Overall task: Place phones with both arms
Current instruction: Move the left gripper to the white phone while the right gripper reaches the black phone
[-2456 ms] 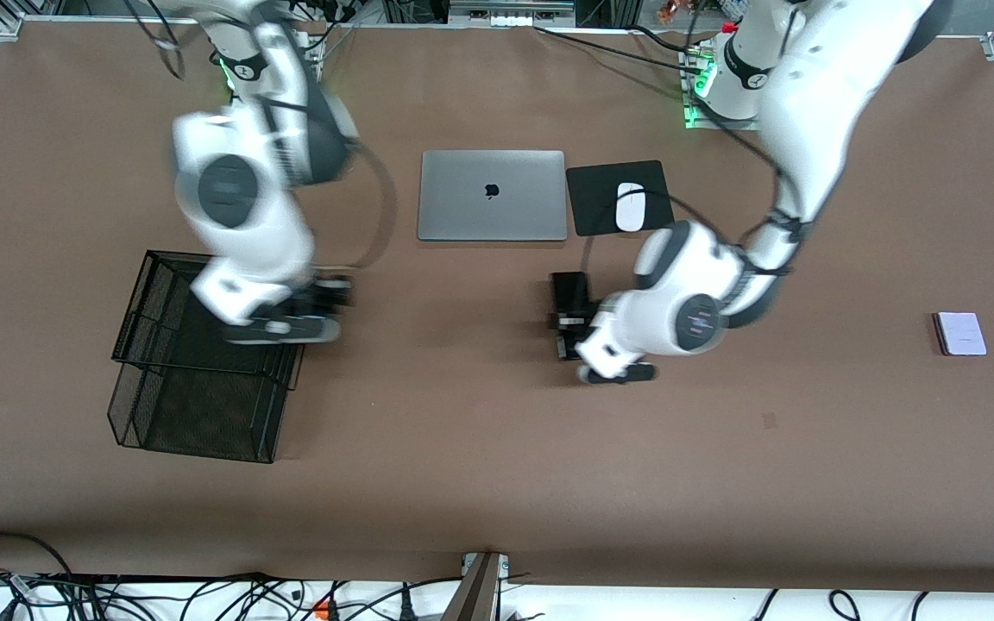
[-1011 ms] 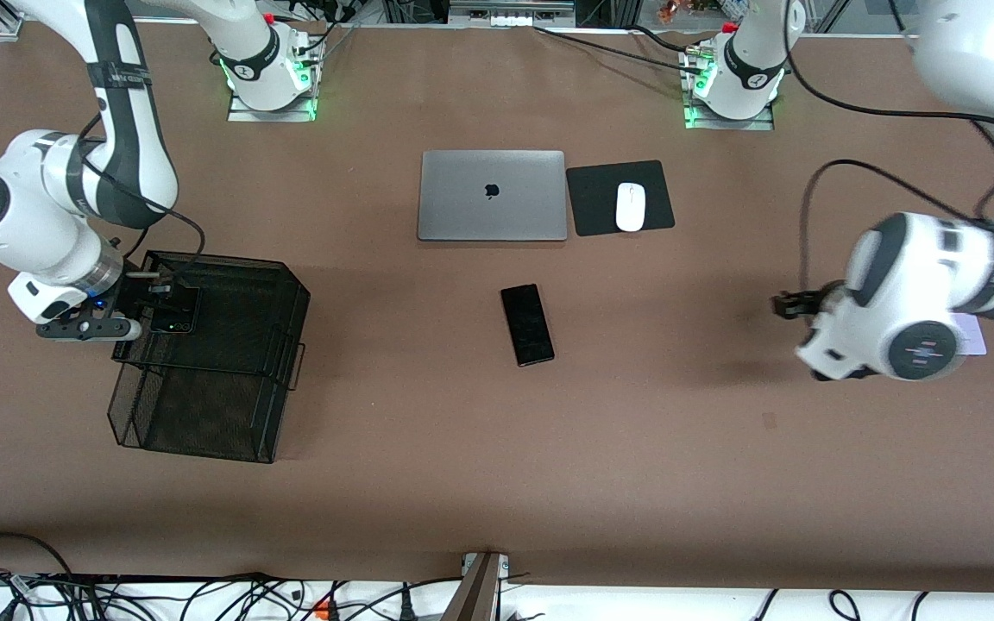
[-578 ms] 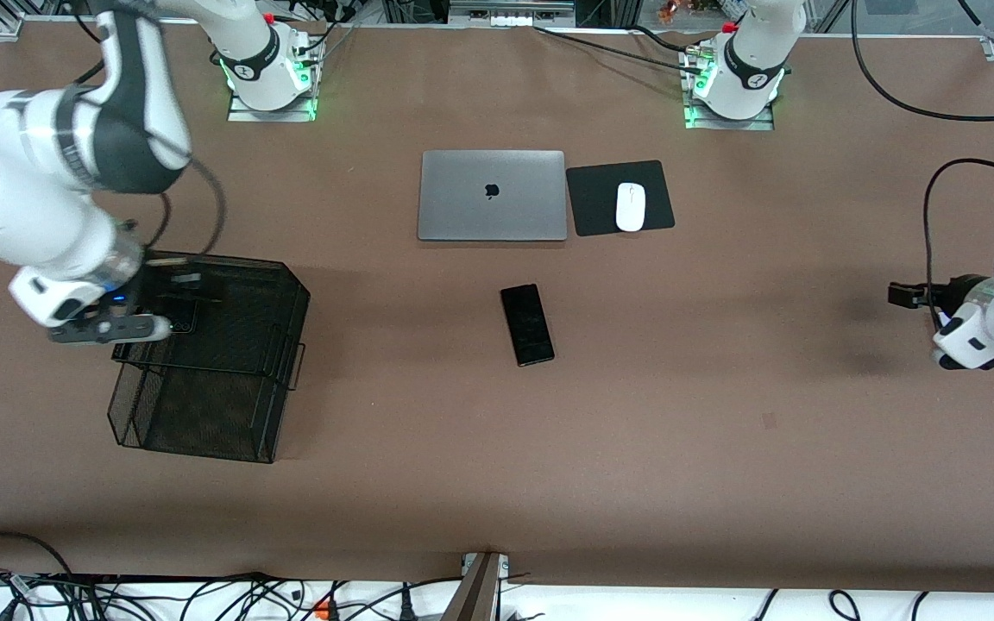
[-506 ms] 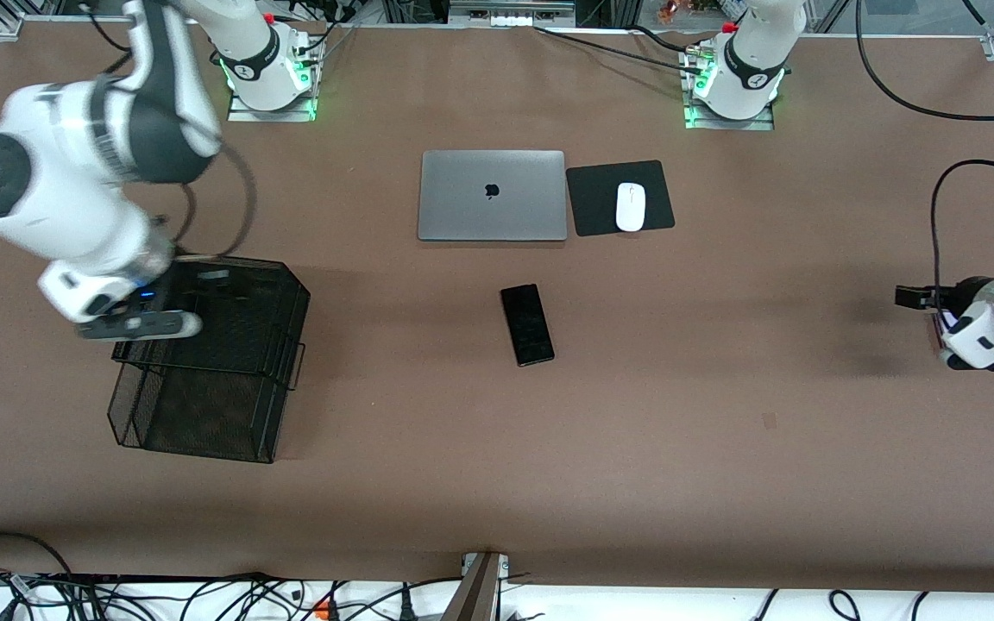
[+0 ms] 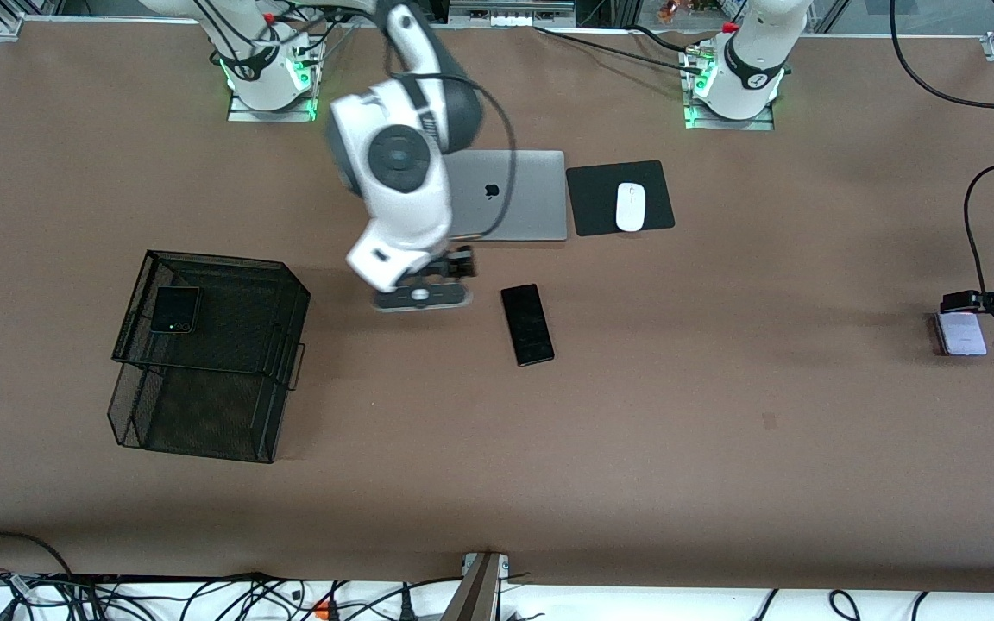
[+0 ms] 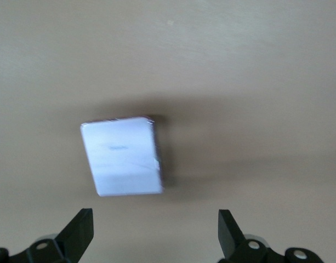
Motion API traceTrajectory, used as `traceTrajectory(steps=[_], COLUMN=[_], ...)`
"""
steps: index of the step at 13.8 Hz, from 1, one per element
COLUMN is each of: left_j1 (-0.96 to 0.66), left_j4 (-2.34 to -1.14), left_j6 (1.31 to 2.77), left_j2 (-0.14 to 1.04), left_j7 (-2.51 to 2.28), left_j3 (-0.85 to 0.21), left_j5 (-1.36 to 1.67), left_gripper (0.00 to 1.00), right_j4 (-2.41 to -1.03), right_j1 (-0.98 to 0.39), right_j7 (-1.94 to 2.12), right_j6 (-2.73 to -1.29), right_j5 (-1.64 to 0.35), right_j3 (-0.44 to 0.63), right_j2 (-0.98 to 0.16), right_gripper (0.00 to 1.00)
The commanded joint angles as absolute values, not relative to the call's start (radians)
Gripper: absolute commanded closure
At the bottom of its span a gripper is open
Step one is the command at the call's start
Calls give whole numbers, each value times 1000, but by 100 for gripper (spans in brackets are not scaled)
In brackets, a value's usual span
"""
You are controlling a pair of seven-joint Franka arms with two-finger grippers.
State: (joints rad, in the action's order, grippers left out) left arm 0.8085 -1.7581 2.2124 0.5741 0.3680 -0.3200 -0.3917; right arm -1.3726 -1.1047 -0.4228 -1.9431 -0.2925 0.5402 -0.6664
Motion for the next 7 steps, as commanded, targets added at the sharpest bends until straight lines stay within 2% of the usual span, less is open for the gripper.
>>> traceTrajectory(steps=[1, 4, 7], left_j1=[911, 934, 937], left_j4=[-1848, -1844, -1844], left_j6=[2437, 2460, 2487], left_j2=[606, 635, 657], left_j7=[423, 428, 426], left_j3=[-342, -348, -350], left_j5=[-414, -405, -400], left_gripper=[0, 0, 0], right_j4=[-1282, -1278, -1261], right_j1=[-1078, -1081, -1085], right_j7=[-437, -446, -433], right_j6=[-2067, -2270, -2367], right_j5=[-316, -313, -305], right_j3=[441, 364, 344], right_j2=[-785, -896, -966], right_gripper=[0, 0, 0])
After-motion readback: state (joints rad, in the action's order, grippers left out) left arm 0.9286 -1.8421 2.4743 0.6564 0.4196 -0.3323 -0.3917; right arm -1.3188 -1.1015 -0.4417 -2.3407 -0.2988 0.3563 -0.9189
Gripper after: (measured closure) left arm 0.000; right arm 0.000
